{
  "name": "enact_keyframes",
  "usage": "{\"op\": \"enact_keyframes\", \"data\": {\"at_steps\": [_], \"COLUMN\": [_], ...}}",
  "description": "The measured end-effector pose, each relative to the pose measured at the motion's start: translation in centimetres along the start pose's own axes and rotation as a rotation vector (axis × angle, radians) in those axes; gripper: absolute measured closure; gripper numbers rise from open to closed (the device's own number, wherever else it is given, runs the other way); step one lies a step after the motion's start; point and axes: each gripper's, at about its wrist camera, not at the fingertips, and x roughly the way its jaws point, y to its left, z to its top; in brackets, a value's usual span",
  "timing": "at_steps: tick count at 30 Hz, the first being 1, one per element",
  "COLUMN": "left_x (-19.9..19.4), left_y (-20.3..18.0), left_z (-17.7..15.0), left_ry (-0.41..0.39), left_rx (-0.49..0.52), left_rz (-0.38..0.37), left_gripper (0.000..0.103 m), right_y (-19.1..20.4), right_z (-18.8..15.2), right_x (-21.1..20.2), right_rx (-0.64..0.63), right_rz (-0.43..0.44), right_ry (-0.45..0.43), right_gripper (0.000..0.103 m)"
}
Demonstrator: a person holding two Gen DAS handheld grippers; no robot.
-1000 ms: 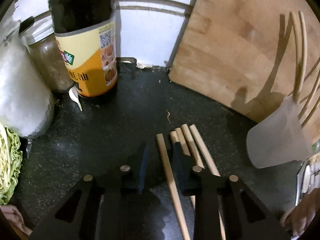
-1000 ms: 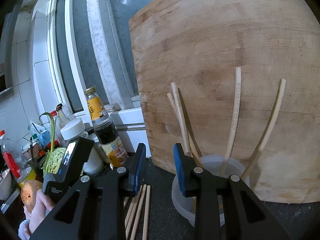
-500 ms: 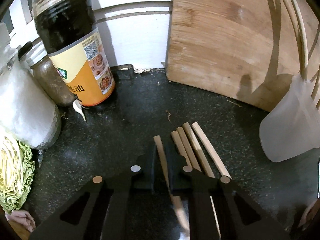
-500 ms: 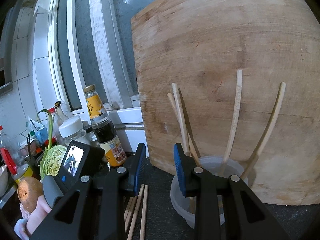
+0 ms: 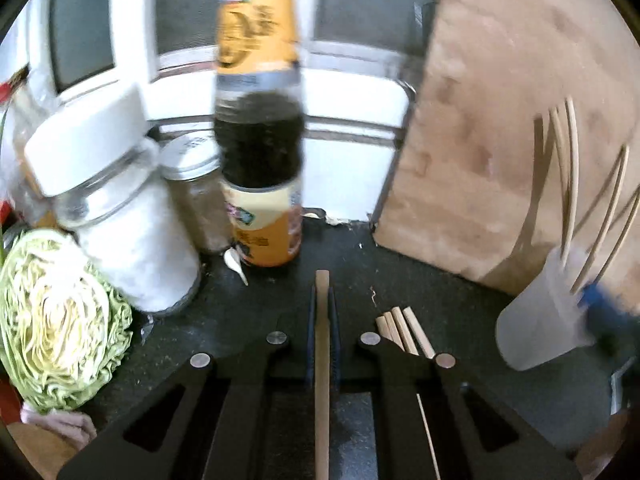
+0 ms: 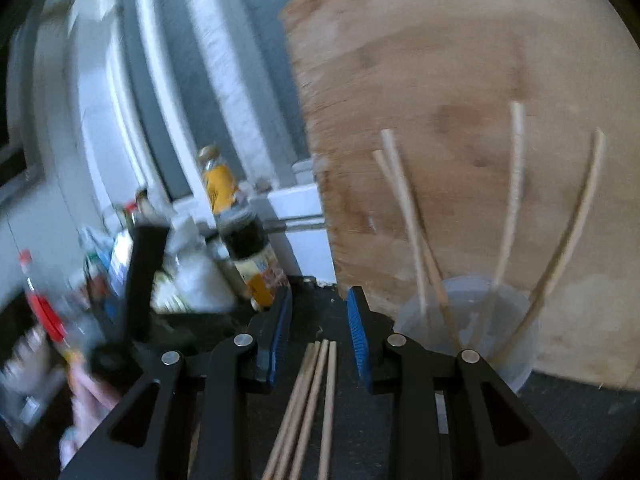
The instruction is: Organize utensils
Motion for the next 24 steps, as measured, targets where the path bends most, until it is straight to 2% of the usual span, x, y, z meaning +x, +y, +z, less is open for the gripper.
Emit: {"op": "enact_keyframes", "data": {"at_steps": [2,4,8,10,12,15,19,24], "left_x": [-0.9,-1.7,-1.6,-1.0,0.1,0.7,0.0,-0.9], "left_y": [0.3,0.2,-0.2,-0.2,0.2,0.8,0.8,0.4], "left_z": [0.0,0.0,0.1,0.1,-0.1,-0.2,-0.2,-0.3], "left_ry": [-0.014,-0.046,-0.030,-0.014,0.003,0.016,-0.014,-0.041], "left_rx": [-0.008,0.004,0.013,0.007,-0.003,-0.024,-0.016,-0.003], "left_rz": [-0.032,-0.022,-0.017,-0.010,0.020,0.014,0.036,0.022], "left_gripper": [0.097,0.097,0.097,0.097,0.097,0.097,0.097,0.097], "right_y": [0.7,1.5,2.4,2.1,1.8,1.9,1.4,1.3], "right_z": [-0.6,-1.3,-2.0,-2.0,-2.0,-2.2,-2.9,-3.5], "right_x": [1.6,3.4,6.8,8.4,9.7,11.1,12.1,13.0], "right_rx": [-0.008,-0.018,-0.093,-0.083,-0.088,-0.142,-0.131,-0.153], "right_rz": [0.045,0.070,-0.054,-0.078,-0.109,-0.157,-0.173,-0.193], "right_ry": [0.091,0.177,0.265,0.315,0.343,0.359,0.391,0.410], "right_gripper": [0.073,0.076,0.085,0.088,0.088,0.088,0.088,0.088]}}
